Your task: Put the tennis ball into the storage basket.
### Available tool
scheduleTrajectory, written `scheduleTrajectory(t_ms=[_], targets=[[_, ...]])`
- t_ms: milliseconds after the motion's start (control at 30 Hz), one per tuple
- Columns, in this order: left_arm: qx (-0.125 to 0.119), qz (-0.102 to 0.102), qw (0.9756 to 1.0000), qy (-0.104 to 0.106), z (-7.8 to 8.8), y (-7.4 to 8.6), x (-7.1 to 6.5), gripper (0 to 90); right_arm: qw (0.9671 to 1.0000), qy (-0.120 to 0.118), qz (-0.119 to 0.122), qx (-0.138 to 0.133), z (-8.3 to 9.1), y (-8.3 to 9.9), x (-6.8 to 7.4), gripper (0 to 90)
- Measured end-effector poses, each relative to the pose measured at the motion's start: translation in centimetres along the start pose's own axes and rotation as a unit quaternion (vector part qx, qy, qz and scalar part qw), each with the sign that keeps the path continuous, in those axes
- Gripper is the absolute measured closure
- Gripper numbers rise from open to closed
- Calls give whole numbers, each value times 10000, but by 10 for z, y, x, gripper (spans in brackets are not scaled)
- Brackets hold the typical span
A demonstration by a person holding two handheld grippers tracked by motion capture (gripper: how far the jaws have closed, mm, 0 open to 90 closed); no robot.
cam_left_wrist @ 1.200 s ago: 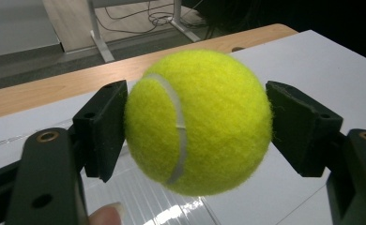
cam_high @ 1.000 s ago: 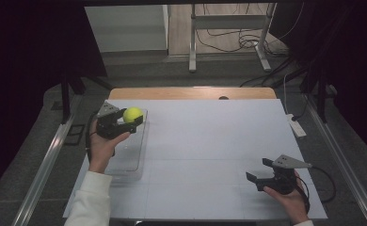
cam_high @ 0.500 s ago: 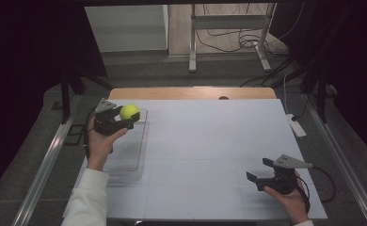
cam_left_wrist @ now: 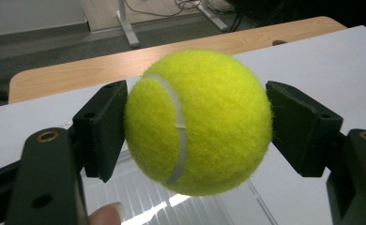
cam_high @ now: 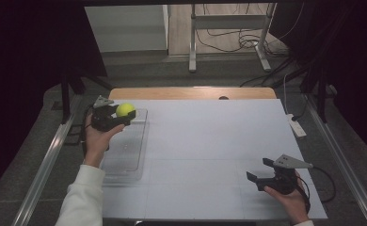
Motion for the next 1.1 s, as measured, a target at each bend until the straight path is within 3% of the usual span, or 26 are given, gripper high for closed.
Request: scheduleTrajectory(t_ms=[800,933,1100], targets=[[392,103,9990,-189,-14,6,21,258,10000,27,-10,25,-1,0,0,90],[439,241,9986,-175,-16,7,28,258,10000,25,-16,17,0,0,0,90],[475,267,9983,-202,-18,8,30,258,10000,22,-2,25,-1,0,0,90]])
Point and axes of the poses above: each handheld gripper's, and its own axes: z roughly backward along the jaws, y roughly out of its underside, x roughly to its left, the point moved 2 cm from there along -z, roughly forward along the jaws
